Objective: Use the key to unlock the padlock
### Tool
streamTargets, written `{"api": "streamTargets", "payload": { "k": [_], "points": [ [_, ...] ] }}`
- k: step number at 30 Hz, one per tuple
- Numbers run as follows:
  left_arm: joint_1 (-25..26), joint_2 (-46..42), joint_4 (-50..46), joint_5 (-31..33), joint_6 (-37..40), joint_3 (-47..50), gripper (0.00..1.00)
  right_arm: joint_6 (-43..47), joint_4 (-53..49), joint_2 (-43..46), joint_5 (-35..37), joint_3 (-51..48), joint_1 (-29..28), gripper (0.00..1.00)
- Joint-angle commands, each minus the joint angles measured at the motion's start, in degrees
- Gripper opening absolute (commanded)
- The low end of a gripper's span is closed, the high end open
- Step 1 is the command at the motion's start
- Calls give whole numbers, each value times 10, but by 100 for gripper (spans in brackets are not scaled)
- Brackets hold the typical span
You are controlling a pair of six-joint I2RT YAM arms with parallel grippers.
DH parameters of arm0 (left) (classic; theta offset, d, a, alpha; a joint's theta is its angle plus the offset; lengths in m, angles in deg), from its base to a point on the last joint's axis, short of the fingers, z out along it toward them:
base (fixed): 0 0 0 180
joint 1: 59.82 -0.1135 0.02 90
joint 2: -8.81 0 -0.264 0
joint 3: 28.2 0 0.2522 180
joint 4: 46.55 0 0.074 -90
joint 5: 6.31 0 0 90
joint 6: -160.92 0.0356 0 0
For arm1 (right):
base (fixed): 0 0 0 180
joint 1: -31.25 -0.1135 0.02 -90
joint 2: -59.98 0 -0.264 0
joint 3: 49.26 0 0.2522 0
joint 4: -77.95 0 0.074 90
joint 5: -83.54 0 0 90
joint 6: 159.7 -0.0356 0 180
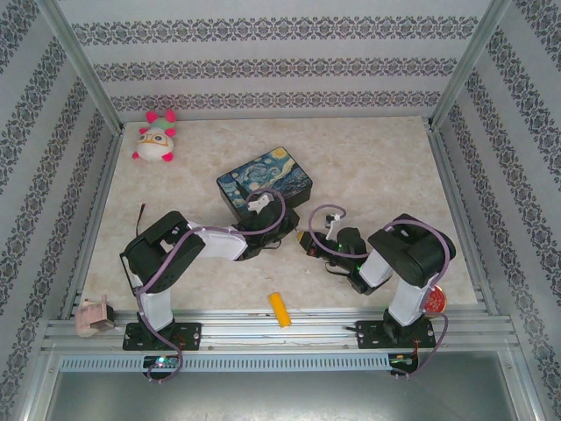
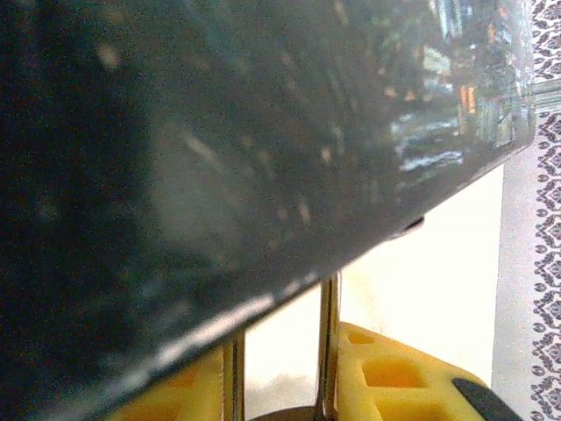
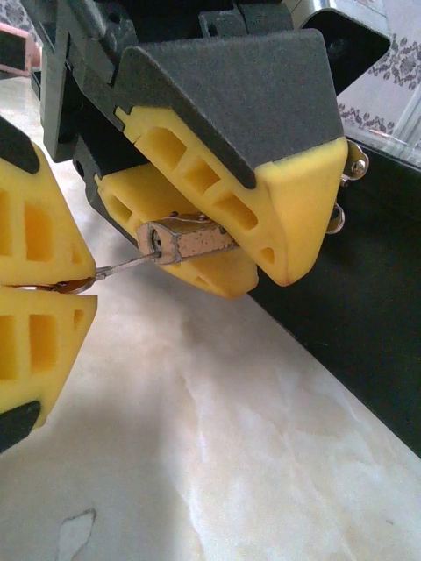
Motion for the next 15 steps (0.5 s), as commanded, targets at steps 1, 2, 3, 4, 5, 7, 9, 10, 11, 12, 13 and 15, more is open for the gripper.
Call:
{"api": "streamTargets", "payload": {
  "k": [1, 2, 3, 4, 5, 7, 9, 10, 11, 12, 13, 15],
  "points": [
    [7, 4, 17, -9, -24, -24, 8, 6, 31, 20, 60, -1, -9, 0],
    [8, 4, 16, -10, -24, -25, 8, 7, 30, 23, 66, -2, -11, 0],
    [8, 5, 15, -10, -24, -26, 8, 8, 29, 26, 71, -3, -14, 0],
    [9, 5, 15, -9, -25, -26, 8, 8, 25, 29, 76, -4, -16, 0],
    [9, 6, 15, -9, -26, -26, 8, 10, 22, 32, 79, -4, -18, 0],
    [9, 8, 16, -10, -29, -27, 8, 11, 17, 35, 84, -3, -21, 0],
    [10, 9, 16, -10, -32, -26, 8, 12, 16, 36, 86, -1, -25, 0],
    [10, 10, 18, -10, -33, -26, 8, 12, 15, 36, 86, 1, -28, 0],
    [10, 11, 19, -10, -35, -27, 8, 12, 15, 34, 86, 3, -31, 0],
    [10, 11, 22, -9, -37, -26, 8, 12, 14, 33, 86, 5, -32, 0],
    [10, 11, 24, -11, -37, -25, 8, 11, 14, 31, 86, 6, -33, 0],
    [10, 12, 24, -13, -36, -26, 8, 8, 15, 25, 84, 9, -32, 0]
  ]
}}
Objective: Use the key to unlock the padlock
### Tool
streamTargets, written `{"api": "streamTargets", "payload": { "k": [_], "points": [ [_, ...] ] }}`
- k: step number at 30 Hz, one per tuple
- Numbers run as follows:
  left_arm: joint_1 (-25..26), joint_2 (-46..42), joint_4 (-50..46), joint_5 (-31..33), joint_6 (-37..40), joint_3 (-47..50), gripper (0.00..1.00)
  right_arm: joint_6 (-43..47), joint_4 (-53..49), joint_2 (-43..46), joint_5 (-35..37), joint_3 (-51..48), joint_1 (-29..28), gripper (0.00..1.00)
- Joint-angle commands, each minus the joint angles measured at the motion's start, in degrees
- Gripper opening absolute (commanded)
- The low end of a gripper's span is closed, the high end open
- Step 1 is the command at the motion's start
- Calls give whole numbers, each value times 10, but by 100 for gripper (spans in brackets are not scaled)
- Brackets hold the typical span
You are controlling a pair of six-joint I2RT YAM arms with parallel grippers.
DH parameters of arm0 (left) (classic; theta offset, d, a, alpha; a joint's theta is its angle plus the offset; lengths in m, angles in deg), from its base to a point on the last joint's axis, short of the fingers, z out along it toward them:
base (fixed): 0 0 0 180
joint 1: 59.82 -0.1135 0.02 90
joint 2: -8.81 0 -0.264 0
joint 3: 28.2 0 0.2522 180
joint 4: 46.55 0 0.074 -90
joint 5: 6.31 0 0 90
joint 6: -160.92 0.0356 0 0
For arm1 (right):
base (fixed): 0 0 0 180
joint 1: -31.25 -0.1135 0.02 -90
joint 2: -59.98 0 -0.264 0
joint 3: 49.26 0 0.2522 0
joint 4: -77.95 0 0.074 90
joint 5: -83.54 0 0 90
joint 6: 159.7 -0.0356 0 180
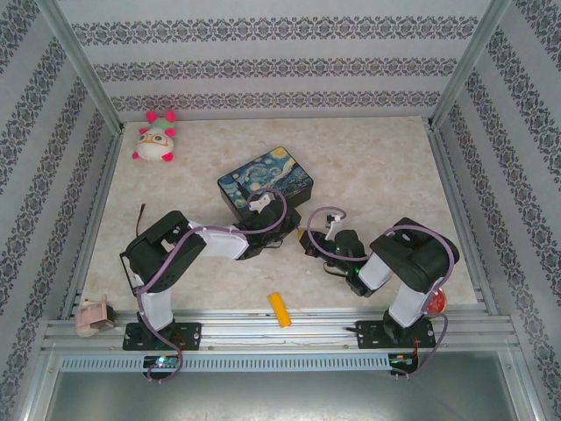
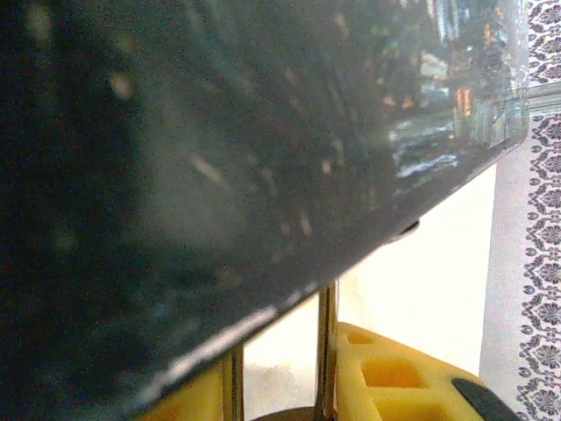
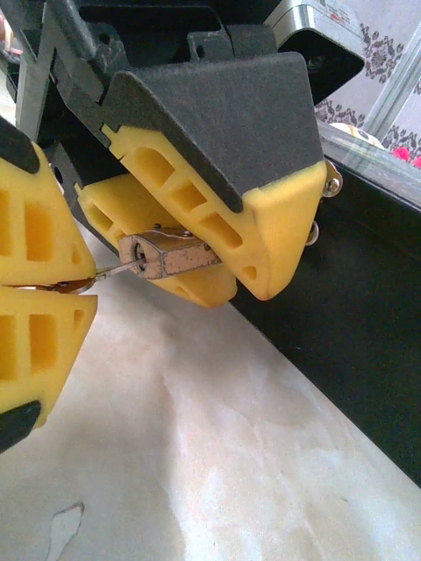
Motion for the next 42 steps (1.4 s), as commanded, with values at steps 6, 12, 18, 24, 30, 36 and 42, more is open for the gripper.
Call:
{"api": "streamTargets", "payload": {
  "k": [6, 12, 18, 24, 30, 36, 42],
  "points": [
    [8, 6, 29, -14, -24, -13, 8, -3, 25, -9, 0, 26, -3, 0],
    [9, 7, 32, -24, -24, -13, 8, -21, 26, -22, -22, 41, 7, 0],
    [9, 7, 38, -27, -24, -9, 8, -25, 24, -17, -36, 45, 21, 0],
    [9, 5, 37, -30, -20, -8, 8, -30, 19, -10, -52, 39, 42, 0],
    [11, 9, 42, -43, -18, -5, 7, -29, 0, -11, -93, 58, 58, 0],
    [13, 18, 76, -52, -13, 2, 15, -37, 6, -35, -117, 76, 61, 0],
    [13, 26, 166, -52, -1, 24, 39, -39, 11, -38, -110, 68, 61, 0]
  ]
}}
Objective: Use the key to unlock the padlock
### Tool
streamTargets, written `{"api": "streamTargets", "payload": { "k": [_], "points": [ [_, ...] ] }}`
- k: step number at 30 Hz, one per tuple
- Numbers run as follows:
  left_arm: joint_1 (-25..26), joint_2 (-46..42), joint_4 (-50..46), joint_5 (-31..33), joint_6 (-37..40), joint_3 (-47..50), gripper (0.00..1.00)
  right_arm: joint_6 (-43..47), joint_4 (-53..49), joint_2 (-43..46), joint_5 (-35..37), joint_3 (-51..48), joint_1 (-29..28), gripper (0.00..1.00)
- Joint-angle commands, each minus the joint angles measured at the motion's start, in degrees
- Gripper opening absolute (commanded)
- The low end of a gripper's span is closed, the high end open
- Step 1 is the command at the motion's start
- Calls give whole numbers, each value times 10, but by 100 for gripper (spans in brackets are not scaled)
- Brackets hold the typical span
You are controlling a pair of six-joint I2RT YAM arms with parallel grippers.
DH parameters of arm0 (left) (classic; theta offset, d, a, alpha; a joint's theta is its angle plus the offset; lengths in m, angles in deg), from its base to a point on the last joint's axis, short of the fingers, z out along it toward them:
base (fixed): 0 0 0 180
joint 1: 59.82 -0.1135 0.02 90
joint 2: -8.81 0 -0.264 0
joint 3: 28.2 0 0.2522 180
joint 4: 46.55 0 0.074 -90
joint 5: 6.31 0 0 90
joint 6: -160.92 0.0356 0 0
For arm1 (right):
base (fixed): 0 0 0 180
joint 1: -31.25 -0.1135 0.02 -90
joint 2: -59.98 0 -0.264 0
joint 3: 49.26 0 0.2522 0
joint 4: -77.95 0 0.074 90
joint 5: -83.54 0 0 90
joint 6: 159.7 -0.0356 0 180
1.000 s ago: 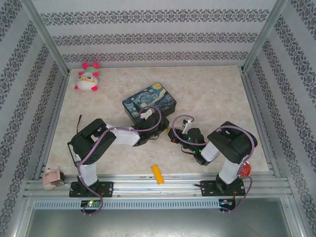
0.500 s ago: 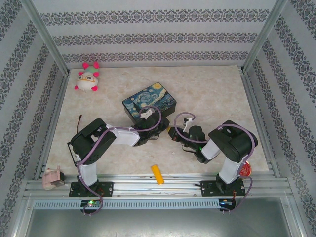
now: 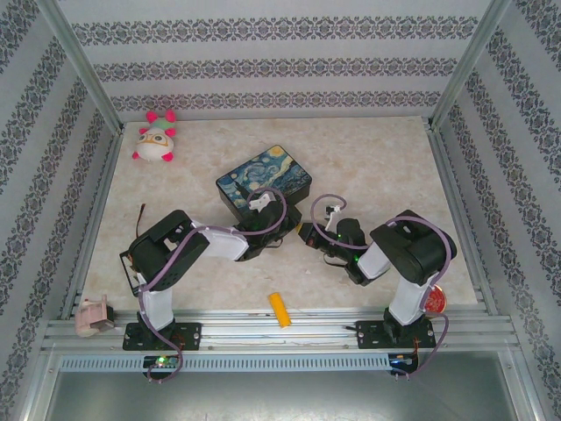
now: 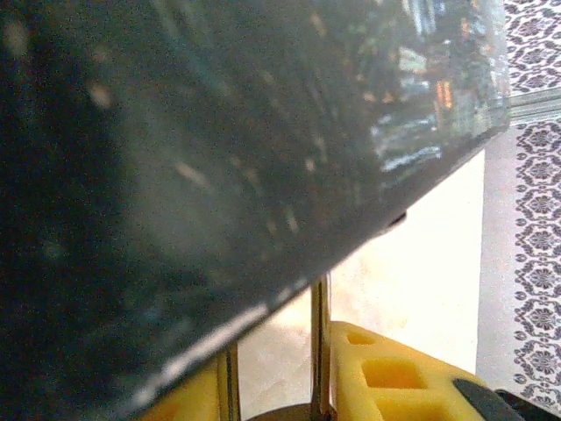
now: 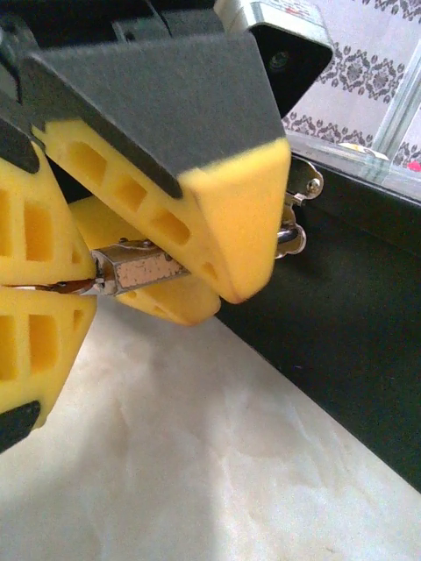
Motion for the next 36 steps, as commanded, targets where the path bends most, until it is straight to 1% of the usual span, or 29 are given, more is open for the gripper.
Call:
{"api": "streamTargets", "payload": {
  "k": [1, 3, 4, 7, 11, 14, 15, 17, 19, 20, 22, 24, 27, 32, 36],
  "points": [
    [14, 12, 102, -53, -12, 9, 43, -4, 33, -9, 3, 16, 3, 0],
    [14, 6, 107, -47, 0, 12, 56, -4, 33, -11, 5, 16, 3, 1],
    [14, 3, 108, -43, 5, 15, 61, -3, 33, -11, 6, 16, 3, 2],
    [14, -11, 116, -24, 21, 25, 70, -5, 35, -17, 9, 17, 4, 3],
    [13, -26, 131, -1, 38, 41, 85, -8, 40, -25, 12, 21, 4, 6],
    [14, -37, 135, 16, 50, 52, 95, -9, 42, -30, 11, 24, 4, 8],
    [13, -39, 137, 21, 52, 56, 98, -9, 43, -31, 12, 24, 4, 8],
    [13, -44, 143, 33, 57, 64, 99, -10, 44, -32, 11, 24, 4, 8],
    [13, -48, 148, 43, 64, 71, 99, -11, 45, -33, 11, 24, 4, 9],
    [13, -50, 148, 48, 69, 71, 97, -11, 45, -33, 11, 24, 5, 9],
    [13, -51, 146, 54, 75, 72, 91, -12, 46, -32, 10, 24, 4, 9],
    [12, -47, 149, 57, 80, 71, 81, -12, 46, -31, 11, 24, 4, 9],
    [10, -44, 154, 57, 85, 73, 72, -14, 46, -28, 11, 24, 5, 9],
    [8, -46, 139, 55, 98, 76, 66, -19, 48, -26, 8, 24, 6, 10],
    [8, -43, 147, 55, 103, 86, 56, -27, 48, -27, 5, 24, 7, 10]
  ]
}}
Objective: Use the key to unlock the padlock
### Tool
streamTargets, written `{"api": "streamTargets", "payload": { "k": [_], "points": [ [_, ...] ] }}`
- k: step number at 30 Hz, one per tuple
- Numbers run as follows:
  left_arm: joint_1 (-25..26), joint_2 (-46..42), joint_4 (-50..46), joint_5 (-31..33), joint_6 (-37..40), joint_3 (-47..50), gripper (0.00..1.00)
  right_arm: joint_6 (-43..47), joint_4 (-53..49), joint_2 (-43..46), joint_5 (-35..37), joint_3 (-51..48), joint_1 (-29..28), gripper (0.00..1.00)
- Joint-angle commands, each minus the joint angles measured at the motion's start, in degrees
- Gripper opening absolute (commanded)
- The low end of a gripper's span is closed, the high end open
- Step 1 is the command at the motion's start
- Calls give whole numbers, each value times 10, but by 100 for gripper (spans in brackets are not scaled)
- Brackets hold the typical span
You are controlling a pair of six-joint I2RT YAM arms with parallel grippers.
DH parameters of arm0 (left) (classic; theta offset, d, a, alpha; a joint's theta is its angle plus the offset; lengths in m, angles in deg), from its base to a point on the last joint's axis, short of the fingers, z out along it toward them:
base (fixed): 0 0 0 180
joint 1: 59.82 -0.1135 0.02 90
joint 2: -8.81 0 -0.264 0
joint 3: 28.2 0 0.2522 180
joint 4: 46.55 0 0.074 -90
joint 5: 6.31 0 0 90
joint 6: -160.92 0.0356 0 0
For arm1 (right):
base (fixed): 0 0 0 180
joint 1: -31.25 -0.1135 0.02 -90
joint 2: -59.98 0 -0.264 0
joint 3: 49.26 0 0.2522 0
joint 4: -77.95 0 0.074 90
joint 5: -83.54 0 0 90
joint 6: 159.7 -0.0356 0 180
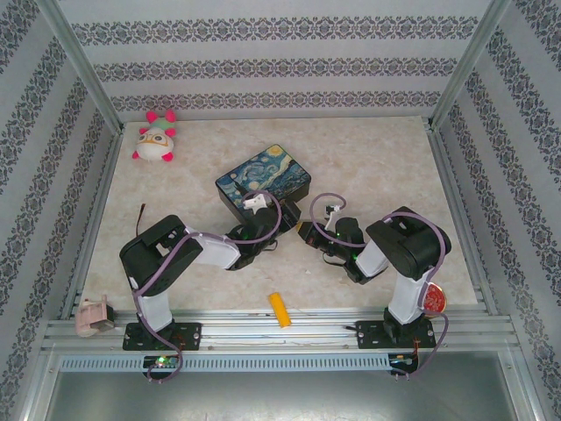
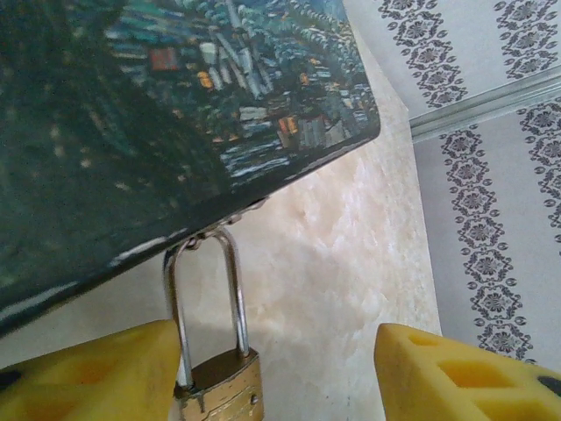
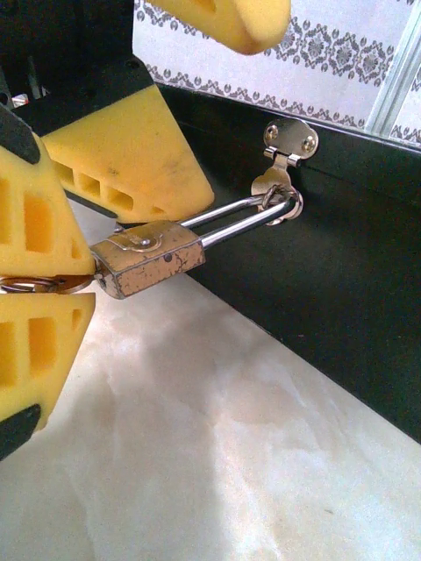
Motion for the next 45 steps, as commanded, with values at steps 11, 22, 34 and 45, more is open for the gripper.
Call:
{"api": "streamTargets", "payload": {
  "k": [11, 22, 34, 45],
  "points": [
    [3, 3, 26, 11, 27, 13, 50, -24, 45, -1, -7, 35, 5, 10],
    [-7, 31, 73, 17, 46, 8, 38, -32, 45, -2, -12, 38, 5, 10],
    [-16, 56, 124, 18, 49, 5, 26, -34, 46, -10, -12, 44, 6, 10],
    [-13, 58, 136, -29, 44, 11, 0, -46, 57, -5, 2, 37, 7, 10]
  ]
}}
